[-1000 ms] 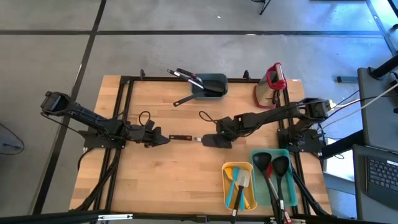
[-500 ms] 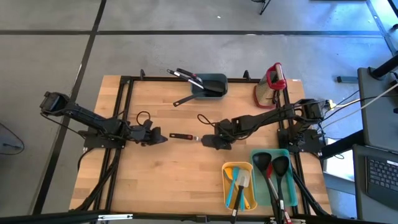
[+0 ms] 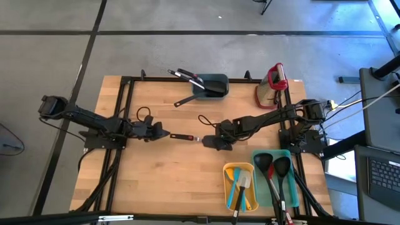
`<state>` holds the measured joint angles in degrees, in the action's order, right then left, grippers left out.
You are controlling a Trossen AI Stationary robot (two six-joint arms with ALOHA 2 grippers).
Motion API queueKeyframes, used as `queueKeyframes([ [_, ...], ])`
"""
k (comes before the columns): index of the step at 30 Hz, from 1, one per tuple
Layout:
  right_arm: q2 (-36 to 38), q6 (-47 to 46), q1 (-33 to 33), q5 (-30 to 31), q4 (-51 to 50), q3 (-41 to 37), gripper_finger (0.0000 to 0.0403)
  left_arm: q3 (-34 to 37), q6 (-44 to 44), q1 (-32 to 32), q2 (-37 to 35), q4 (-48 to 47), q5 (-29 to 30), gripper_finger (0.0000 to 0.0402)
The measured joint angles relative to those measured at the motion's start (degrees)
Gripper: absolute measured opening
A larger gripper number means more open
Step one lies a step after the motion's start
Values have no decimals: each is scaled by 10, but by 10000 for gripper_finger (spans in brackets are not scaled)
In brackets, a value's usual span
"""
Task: Pick & Place Kitchen Items
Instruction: Put the large black spatula into the blue bin
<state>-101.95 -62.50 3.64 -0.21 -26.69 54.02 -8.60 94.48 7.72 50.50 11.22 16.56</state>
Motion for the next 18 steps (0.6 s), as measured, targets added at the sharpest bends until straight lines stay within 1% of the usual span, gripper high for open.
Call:
queueKeyframes([
  [4, 0, 0, 0, 0, 1, 0, 0, 0, -18, -22, 4, 6, -21, 135],
  [9, 0, 0, 0, 0, 1, 0, 0, 0, -27, -40, 27, 18, -38, 135],
  [18, 0, 0, 0, 5, 1, 0, 0, 0, -32, -45, 103, 117, -68, 134],
])
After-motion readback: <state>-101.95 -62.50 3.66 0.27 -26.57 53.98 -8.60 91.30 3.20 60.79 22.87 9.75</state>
